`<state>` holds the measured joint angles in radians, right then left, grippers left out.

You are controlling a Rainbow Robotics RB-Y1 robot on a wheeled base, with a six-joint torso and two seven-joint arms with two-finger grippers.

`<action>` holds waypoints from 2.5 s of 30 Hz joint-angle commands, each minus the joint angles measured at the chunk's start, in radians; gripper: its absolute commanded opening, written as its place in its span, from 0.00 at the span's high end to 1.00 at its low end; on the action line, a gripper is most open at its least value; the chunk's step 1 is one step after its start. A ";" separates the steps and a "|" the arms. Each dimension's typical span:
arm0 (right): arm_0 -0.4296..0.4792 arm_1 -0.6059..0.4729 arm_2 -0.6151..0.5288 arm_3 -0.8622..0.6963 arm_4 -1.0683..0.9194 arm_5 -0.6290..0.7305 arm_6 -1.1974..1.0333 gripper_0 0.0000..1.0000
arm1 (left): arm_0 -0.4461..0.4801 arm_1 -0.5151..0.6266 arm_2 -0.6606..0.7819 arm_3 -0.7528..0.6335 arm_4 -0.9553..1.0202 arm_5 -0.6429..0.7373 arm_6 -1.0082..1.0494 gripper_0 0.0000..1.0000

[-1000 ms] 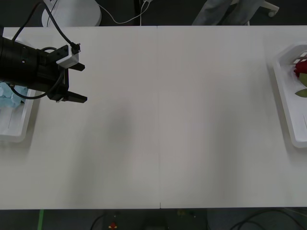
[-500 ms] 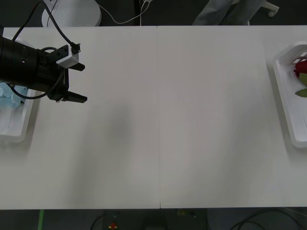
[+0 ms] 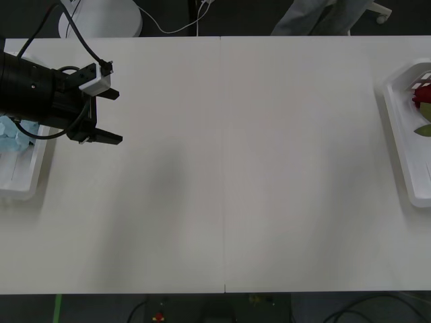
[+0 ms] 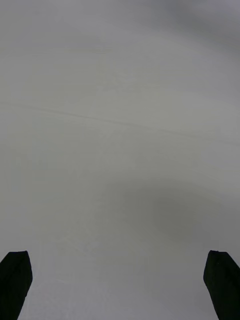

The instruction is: Put the red flowers into the right box and the blue flowers into the left box

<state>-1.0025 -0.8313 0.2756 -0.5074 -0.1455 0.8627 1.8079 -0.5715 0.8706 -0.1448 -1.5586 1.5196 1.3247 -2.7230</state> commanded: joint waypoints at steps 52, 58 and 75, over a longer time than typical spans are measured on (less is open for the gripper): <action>0.324 -0.261 -0.064 -1.007 -1.416 0.590 0.854 0.19 | -0.042 -0.004 -0.007 -0.009 -0.004 -0.012 0.018 0.00; 0.354 -0.261 -0.064 -1.007 -1.551 0.564 0.897 0.19 | -0.042 -0.004 -0.007 -0.009 -0.004 -0.012 0.018 0.00; 0.413 -0.246 -0.061 -1.027 -1.632 0.443 0.897 0.19 | -0.042 -0.004 -0.007 -0.009 -0.004 -0.012 0.018 0.00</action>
<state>-0.5992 -1.0417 0.2291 -1.5042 -1.7682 1.3136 2.7217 -0.5717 0.8704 -0.1453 -1.5572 1.5187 1.3245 -2.7230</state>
